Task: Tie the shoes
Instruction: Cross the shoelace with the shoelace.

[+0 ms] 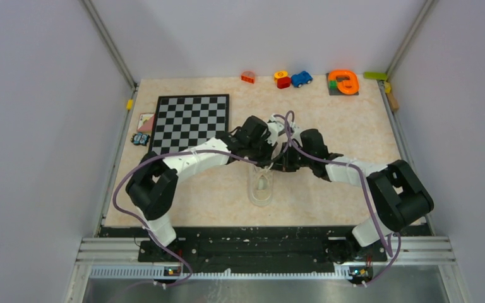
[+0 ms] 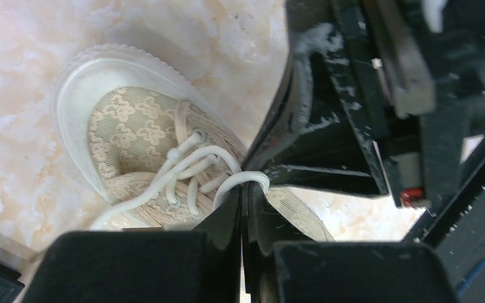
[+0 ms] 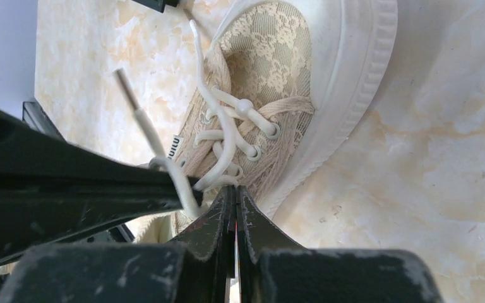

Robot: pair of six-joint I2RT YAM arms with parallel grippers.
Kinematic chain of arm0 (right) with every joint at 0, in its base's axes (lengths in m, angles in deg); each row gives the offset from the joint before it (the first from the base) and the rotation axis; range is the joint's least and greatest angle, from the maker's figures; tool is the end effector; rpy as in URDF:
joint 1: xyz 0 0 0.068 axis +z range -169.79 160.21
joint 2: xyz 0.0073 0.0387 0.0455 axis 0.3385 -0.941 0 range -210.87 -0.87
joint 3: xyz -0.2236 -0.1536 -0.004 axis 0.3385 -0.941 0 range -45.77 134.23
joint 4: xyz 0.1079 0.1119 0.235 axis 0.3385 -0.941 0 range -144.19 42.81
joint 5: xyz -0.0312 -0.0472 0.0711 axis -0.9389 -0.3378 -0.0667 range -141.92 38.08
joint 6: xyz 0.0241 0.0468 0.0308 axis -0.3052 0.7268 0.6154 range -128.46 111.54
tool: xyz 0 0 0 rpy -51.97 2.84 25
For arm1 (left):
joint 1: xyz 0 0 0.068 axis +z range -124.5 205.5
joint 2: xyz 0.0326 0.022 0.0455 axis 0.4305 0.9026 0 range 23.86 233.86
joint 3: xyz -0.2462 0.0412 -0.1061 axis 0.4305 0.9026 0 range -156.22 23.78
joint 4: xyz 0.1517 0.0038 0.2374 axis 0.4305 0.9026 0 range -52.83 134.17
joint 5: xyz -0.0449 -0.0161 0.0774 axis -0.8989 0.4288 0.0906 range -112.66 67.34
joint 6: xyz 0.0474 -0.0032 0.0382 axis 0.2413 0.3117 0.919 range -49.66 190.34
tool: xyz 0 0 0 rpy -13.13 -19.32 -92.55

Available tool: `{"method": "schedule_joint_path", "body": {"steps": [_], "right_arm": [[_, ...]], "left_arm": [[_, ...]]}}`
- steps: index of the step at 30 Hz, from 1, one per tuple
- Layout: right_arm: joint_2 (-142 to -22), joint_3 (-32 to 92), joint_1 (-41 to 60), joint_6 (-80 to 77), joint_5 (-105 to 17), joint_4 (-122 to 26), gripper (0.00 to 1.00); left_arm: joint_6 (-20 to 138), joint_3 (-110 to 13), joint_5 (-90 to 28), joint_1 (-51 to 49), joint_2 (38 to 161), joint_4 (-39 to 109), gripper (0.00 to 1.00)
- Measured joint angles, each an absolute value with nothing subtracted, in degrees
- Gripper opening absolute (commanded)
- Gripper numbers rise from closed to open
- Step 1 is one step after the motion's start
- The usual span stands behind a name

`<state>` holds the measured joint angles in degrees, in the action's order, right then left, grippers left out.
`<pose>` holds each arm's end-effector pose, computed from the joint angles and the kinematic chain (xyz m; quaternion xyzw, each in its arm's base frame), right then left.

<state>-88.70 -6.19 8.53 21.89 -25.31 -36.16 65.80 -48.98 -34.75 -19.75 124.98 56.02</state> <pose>0.2753 0.1715 0.1474 -0.0868 0.8734 0.3916 0.2761 0.2848 -0.3009 0.2100 0.3581 0.8547 -0.2417 0.2878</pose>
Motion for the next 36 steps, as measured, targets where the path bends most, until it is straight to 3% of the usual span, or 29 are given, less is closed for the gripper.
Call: {"method": "schedule_joint_path", "body": {"steps": [11,36], "right_arm": [[-88.7,-4.9,8.5,20.2,-25.4,-38.9,0.00],[-88.7,-2.1,8.5,17.4,-28.3,-44.6,0.00]], "left_arm": [[65.4,-45.6,-45.6,-16.5,120.7,57.2,0.00],[60.7,-31.1,-64.2,-8.9,118.8,42.0,0.00]]}}
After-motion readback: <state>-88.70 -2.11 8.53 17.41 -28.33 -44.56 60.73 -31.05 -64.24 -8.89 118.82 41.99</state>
